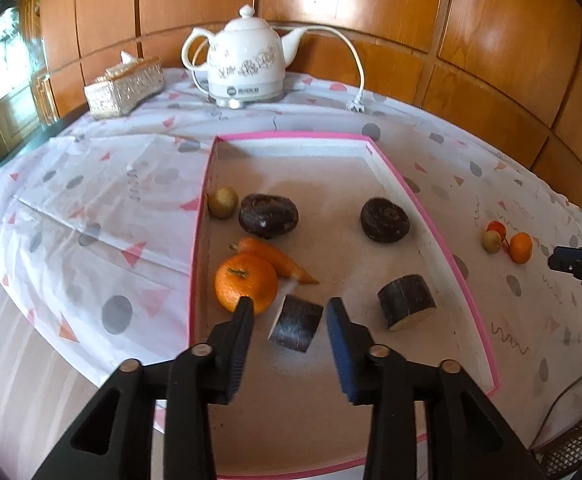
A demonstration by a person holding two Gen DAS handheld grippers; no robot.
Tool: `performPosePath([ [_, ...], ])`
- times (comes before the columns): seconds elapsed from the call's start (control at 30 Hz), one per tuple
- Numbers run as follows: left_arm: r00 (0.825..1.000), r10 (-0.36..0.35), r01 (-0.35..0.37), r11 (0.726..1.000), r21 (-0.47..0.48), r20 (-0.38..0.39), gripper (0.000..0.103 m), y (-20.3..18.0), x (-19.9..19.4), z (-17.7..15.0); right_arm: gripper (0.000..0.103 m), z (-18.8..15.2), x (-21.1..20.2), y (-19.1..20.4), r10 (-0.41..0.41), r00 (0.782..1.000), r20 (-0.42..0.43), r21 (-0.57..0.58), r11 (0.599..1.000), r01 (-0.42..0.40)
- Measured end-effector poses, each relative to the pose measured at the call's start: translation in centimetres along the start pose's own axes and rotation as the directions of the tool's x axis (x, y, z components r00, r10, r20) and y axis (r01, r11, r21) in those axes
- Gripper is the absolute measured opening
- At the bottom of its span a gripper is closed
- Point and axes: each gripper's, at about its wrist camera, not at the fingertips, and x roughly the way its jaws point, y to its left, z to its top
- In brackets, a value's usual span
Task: Organize fruits
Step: 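Carry the dark block into the tray and open the left gripper, then move the right gripper to the red tomato and close on it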
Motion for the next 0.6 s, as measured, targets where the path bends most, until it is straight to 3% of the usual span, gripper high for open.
performPosePath([
  [0.3, 0.999, 0.047, -0.047, 0.998, -0.034, 0.025, 0.042, 0.8, -0.6, 0.2, 0.037, 3.7, 2.1, 3.7, 0.004, 1.000, 0.021, -0.024, 1.000, -0.003],
  [0.4, 0.998, 0.058, -0.057, 0.997, -0.044, 0.037, 0.047, 0.9, -0.8, 0.3, 0.037, 4.8, 2.9, 4.4, -0.005, 1.000, 0.016, -0.022, 1.000, 0.005],
  [0.6, 0.996, 0.076, -0.074, 0.996, -0.059, 0.047, 0.051, 1.3, -1.2, 0.5, 0.030, 6.8, 6.4, 5.1, -0.062, 0.996, -0.072, 0.019, 0.998, 0.063],
])
